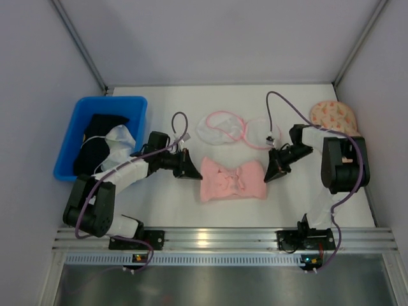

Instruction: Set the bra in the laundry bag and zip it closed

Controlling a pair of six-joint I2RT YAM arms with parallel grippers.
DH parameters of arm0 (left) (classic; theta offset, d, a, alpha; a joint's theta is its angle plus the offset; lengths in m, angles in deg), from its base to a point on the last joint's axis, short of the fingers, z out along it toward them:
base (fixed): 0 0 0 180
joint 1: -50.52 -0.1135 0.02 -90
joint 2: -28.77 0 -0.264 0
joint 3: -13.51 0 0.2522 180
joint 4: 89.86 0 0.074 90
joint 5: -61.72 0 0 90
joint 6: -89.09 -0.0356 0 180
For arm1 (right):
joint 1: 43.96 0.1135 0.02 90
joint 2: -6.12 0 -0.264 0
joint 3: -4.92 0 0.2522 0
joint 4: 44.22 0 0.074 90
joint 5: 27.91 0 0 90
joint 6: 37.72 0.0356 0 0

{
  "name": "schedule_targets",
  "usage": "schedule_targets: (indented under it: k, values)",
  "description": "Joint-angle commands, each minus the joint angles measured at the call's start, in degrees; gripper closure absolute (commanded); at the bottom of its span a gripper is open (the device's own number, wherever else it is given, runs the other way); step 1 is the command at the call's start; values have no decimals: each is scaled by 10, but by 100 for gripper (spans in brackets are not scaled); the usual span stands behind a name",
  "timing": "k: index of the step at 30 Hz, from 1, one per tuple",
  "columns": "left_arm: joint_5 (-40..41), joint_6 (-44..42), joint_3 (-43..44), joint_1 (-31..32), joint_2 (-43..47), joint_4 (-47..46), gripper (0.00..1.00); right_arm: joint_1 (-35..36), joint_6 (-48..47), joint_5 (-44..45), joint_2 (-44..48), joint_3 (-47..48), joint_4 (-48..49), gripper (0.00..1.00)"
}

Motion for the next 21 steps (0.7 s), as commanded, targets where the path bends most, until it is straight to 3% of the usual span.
schedule_targets:
  k: [1, 15, 21]
  values:
    - [9, 31, 26, -1, 44, 32, 100, 3, -4, -55, 40, 28, -16, 100]
    - [97, 91, 77, 1, 45, 109, 100, 90, 9, -129, 37, 63, -21, 100]
    - [118, 136, 121, 47, 53, 109, 100, 121, 13, -168, 26, 72, -17, 100]
